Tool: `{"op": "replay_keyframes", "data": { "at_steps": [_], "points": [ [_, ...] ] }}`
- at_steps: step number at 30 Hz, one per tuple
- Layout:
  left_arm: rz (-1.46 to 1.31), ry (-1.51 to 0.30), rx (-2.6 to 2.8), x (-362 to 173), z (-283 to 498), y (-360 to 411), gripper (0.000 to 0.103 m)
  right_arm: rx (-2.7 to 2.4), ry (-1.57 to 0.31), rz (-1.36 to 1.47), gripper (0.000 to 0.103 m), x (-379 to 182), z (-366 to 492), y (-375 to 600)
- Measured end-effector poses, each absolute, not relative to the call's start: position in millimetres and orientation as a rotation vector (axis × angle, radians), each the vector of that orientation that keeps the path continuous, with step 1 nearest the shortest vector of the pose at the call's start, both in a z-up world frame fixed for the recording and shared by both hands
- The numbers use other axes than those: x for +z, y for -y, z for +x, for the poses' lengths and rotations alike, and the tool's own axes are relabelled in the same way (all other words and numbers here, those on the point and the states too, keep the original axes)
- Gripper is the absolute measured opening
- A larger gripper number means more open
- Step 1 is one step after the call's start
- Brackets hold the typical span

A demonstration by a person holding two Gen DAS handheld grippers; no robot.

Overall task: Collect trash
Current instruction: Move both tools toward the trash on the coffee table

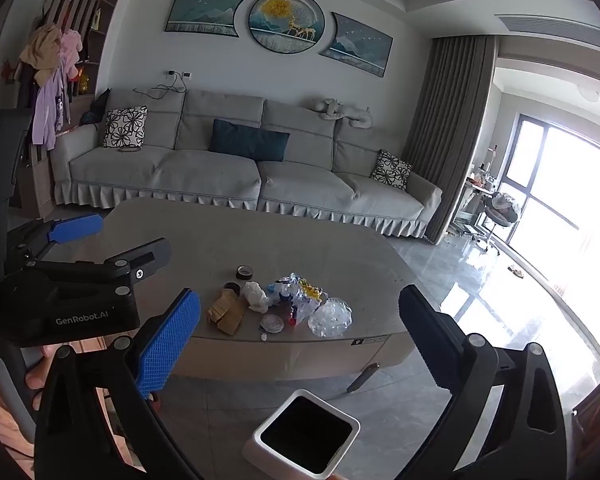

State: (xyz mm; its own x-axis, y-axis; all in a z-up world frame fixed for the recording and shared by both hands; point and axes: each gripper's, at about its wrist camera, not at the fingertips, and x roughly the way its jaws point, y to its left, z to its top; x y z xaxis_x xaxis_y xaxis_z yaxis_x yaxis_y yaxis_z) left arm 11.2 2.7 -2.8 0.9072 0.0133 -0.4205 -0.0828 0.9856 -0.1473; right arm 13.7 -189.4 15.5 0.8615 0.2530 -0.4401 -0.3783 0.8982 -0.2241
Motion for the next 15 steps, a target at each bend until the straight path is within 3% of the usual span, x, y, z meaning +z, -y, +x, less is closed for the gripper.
{"op": "replay_keyframes", "data": {
  "at_steps": [15],
  "points": [
    [-0.159,-0.459,0.062,-7.3,19.2,-9.1,0.1,0.349,-0.427,-0.313,0.099,17.7,20.6,184.0]
  ]
}}
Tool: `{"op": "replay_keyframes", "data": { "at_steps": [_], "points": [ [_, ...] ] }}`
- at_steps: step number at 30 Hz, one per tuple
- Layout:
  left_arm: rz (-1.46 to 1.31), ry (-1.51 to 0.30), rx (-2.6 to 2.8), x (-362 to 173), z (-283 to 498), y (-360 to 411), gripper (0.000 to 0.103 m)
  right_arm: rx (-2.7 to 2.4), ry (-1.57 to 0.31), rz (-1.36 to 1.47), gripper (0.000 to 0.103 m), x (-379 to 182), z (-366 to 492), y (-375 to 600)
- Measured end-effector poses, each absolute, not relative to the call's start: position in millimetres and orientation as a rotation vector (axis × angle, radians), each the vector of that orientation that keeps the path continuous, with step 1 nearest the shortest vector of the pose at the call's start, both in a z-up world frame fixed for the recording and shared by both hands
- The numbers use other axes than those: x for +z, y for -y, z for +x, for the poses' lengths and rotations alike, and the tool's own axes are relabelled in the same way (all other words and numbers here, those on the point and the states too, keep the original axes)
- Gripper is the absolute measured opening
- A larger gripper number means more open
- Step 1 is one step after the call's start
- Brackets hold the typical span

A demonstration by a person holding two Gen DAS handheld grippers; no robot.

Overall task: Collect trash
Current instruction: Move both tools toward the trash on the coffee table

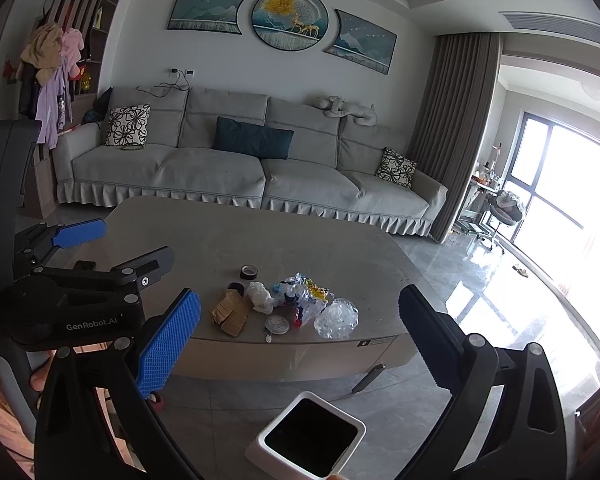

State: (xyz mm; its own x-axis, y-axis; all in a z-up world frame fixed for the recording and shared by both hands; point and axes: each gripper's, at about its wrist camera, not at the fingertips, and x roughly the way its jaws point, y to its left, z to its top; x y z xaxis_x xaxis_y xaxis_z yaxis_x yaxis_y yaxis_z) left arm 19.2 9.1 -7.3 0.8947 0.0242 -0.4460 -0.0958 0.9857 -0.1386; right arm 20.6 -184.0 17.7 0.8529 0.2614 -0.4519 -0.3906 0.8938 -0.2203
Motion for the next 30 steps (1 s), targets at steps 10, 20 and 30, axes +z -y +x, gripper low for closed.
{"op": "replay_keyframes", "data": {
  "at_steps": [10,20,30],
  "points": [
    [-0.128,-0.475,0.035,-29.8,42.1,-13.5,0.1,0.336,-0.383,-0.285,0.099,4.1,34.4,177.2],
    [-0.13,-0.605,0.048,-82.8,94.2,-25.8,0.1,0.337,-0.463,-0.25,0.099,-36.1,76.8,164.2],
    [-0.1,-0.626,0.093,-119.2,120.8,-39.1,0.099,0.339,-0.508,-0.182,0.099,-62.6,106.6,159.5]
  ]
}}
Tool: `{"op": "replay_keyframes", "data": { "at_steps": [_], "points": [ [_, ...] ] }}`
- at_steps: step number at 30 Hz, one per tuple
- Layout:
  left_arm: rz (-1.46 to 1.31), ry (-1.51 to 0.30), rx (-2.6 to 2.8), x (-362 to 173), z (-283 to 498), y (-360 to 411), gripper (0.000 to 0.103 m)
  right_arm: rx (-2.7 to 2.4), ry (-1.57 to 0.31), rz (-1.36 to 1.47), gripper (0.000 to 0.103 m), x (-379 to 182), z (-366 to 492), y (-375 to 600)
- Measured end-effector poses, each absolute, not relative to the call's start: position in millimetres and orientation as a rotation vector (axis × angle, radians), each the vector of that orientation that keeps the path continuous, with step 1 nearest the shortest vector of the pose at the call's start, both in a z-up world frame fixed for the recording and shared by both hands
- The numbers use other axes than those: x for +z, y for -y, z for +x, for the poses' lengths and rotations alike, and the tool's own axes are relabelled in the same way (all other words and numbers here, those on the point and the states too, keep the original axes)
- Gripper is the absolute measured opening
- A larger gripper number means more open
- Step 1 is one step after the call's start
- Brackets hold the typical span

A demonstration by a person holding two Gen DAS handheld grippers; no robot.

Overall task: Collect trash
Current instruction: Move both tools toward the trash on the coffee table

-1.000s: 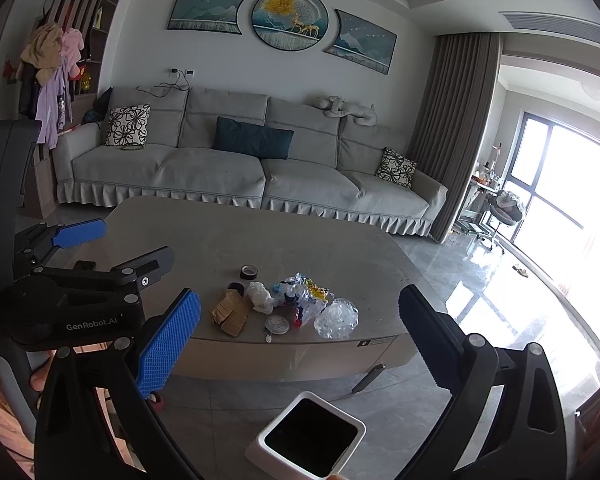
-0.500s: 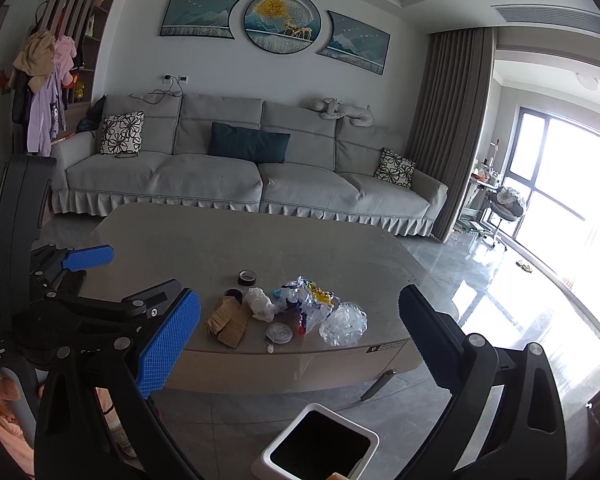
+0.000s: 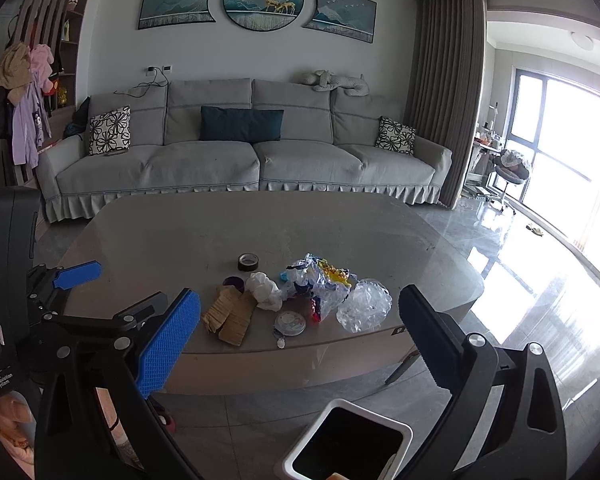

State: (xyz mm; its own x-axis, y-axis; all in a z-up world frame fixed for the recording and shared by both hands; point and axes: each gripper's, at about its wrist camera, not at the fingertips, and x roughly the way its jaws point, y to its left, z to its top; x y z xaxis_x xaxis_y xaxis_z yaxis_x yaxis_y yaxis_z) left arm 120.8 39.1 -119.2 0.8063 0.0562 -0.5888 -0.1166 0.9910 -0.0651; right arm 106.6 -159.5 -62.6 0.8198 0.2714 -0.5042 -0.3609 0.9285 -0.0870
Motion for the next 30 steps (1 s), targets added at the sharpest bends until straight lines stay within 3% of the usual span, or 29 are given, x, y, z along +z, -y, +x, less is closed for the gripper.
{"op": "replay_keyframes", "data": {
  "at_steps": [30],
  "points": [
    [-0.081,-0.816,0.153,-246.1,227.2,-79.0,0.1,0.362,-0.717,-0.144,0.099,-178.1,217.3,126.9]
  ]
}}
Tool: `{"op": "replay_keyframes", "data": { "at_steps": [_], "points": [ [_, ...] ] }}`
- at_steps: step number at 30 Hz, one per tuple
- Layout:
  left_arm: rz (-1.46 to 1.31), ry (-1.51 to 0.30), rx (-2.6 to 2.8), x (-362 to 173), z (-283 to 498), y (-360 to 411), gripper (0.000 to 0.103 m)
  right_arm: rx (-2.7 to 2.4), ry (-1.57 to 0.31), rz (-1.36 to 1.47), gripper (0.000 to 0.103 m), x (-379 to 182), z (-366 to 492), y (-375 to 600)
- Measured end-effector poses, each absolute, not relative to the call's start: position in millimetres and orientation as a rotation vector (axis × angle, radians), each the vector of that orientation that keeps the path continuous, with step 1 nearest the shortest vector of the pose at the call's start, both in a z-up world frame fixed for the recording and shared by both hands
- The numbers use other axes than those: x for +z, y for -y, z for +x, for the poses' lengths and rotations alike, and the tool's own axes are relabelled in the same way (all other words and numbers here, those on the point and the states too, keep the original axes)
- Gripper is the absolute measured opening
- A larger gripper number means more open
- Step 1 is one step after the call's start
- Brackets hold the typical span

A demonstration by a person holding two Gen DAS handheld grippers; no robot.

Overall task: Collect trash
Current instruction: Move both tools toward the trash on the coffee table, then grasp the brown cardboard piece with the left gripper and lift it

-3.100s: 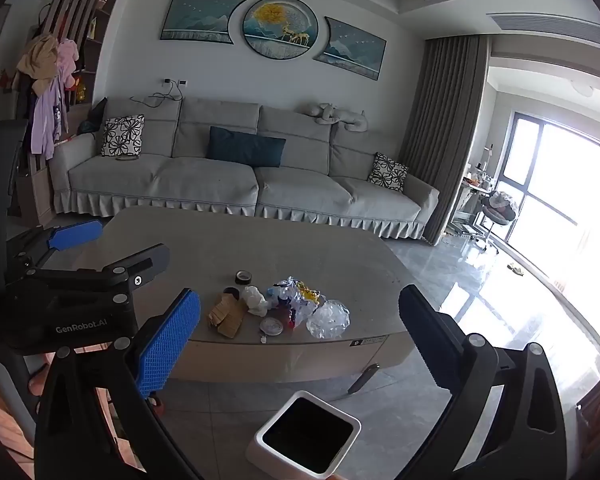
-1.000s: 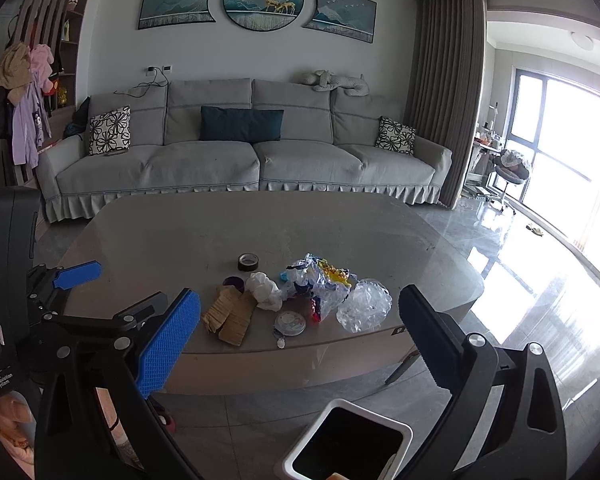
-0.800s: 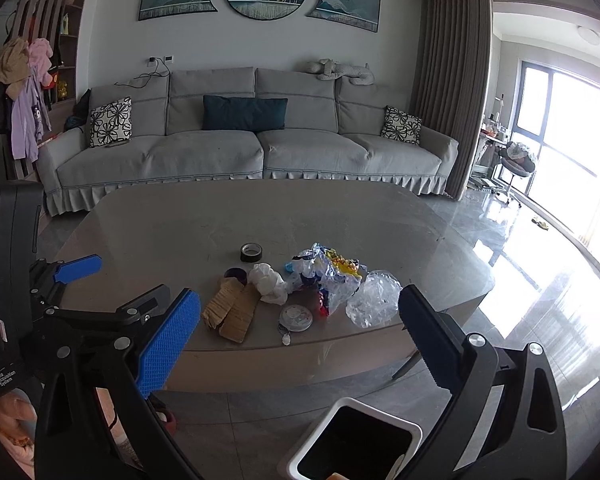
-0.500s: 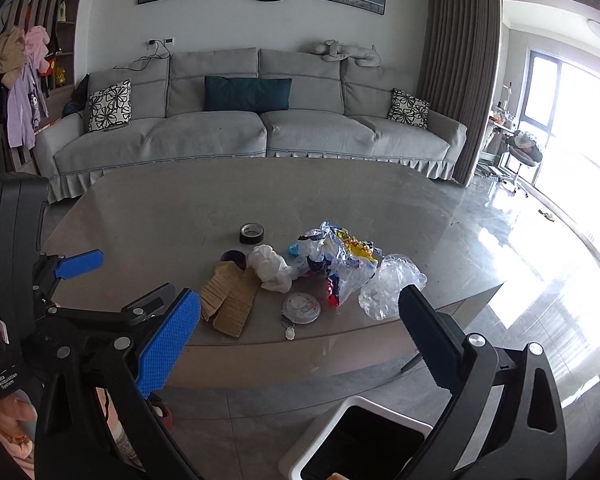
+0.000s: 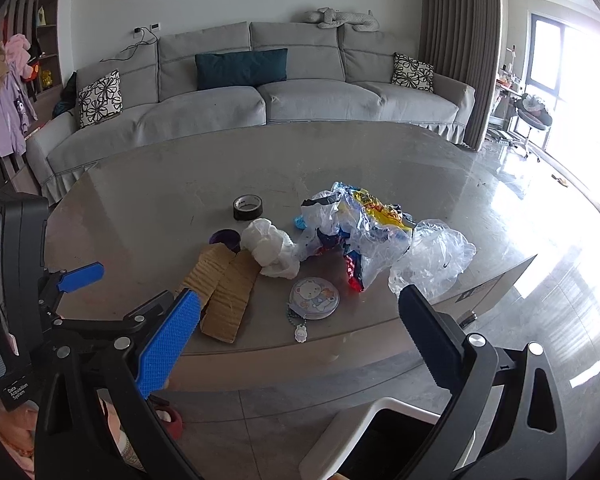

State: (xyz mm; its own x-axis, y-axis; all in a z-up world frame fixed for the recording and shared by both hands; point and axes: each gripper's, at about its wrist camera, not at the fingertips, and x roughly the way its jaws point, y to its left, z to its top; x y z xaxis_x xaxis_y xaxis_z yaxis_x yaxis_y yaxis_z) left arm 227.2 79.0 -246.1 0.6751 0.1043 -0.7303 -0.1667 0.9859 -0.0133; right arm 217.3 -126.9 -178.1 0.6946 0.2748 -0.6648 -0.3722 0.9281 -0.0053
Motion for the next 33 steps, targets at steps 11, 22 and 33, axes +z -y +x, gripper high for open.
{"op": "replay_keyframes", "data": {
  "at_steps": [11,22,33],
  "points": [
    [-0.097,-0.879,0.144,-288.2,261.0,-75.5,0.1,0.371,-0.743,-0.173,0.099,-194.7,238.9,118.4],
    [-0.112,-0.947,0.169,-329.4,291.6,-86.5,0.1,0.374,-0.778,-0.185,0.099,-209.9,256.1,113.2],
    [-0.104,-0.923,0.136,-341.0,302.4,-83.2,0.094,0.384,-0.791,-0.184,0.099,-212.6,255.9,108.9]
  ]
}}
